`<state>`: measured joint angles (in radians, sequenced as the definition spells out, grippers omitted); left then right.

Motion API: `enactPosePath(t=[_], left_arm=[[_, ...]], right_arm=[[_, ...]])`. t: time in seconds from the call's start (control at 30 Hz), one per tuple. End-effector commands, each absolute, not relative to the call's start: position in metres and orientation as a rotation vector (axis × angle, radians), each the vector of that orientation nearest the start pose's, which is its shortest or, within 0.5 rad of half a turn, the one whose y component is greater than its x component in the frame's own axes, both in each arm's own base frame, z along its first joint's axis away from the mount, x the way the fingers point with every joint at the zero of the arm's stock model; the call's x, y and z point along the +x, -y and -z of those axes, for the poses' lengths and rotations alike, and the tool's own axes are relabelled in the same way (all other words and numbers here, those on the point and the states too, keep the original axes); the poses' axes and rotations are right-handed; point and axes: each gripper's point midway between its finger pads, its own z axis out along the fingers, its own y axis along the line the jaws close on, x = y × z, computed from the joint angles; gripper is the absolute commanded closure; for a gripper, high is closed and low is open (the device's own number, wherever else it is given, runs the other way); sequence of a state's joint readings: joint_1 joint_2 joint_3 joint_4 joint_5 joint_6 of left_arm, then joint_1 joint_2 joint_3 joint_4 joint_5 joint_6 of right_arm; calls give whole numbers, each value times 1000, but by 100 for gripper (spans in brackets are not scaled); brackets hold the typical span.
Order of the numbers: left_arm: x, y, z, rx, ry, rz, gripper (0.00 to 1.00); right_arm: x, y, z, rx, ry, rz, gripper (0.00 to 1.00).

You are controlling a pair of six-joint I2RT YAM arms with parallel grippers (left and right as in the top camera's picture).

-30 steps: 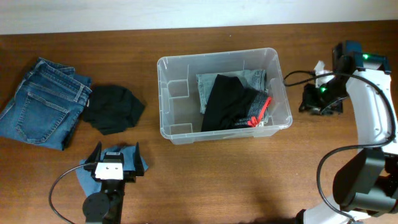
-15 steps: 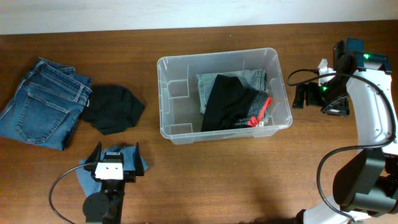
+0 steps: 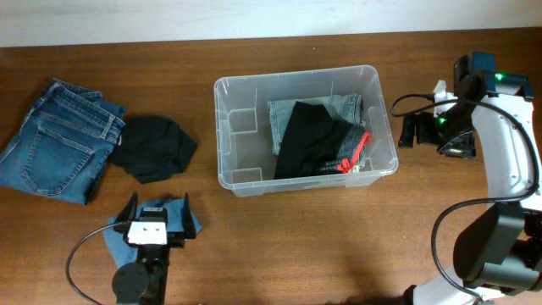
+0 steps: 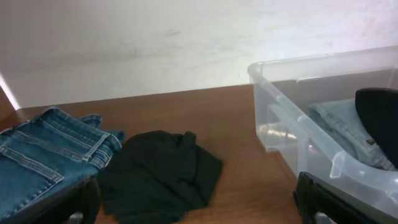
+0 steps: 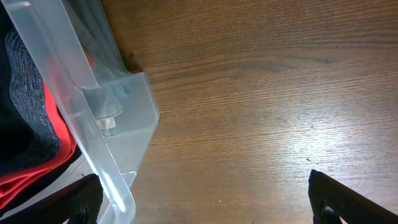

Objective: Pack container
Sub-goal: 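Move the left gripper down and grasp the light blue cloth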

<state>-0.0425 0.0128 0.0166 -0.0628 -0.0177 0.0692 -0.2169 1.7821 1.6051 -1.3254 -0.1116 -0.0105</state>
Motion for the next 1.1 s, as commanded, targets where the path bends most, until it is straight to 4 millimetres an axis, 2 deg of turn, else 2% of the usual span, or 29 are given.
enactPosePath(t=[0.0,0.07,0.13,0.17,0.3,0.43,0.5,0.53,0.63,0.73,0.77,0.87,0.97,1.07], left_arm=[[242,2,-190,-57,-1577,54,0],[234,-15,-209,-169,-1611,9,0],[229,-28,-213,-225,-1713,-71,0],[231,-31,-216,-232,-1820,-105,0],[249,-28,-220,-213,-2040,-128,0],[280,-3,-214,-127,-2261,-8,0],[292,16,-199,-75,-2360,109,0],[292,25,-187,-53,-2416,171,0],[284,23,-149,-74,-2590,154,0],[270,5,-117,-432,-2726,140,0],[265,2,-110,-481,-2760,133,0],[258,-7,-98,-556,-2813,87,0],[242,-34,-92,-837,-2790,-94,0],[239,-34,-89,-890,-2785,-87,0]], right_arm=[[344,57,-155,298,-3004,-121,2],[344,57,-155,298,-3004,-121,2],[344,57,-155,298,-3004,-121,2],[344,57,-155,298,-3004,-121,2],[344,57,-155,298,-3004,-121,2],[344,57,-155,298,-3004,-121,2],[344,57,-155,298,-3004,-121,2],[344,57,-155,298,-3004,-121,2],[344,57,-155,298,-3004,-121,2],[344,57,-155,298,-3004,-121,2],[344,57,-155,298,-3004,-121,2],[344,57,-155,298,-3004,-121,2],[344,57,-155,298,-3004,-121,2],[344,57,-155,298,-3004,-121,2]])
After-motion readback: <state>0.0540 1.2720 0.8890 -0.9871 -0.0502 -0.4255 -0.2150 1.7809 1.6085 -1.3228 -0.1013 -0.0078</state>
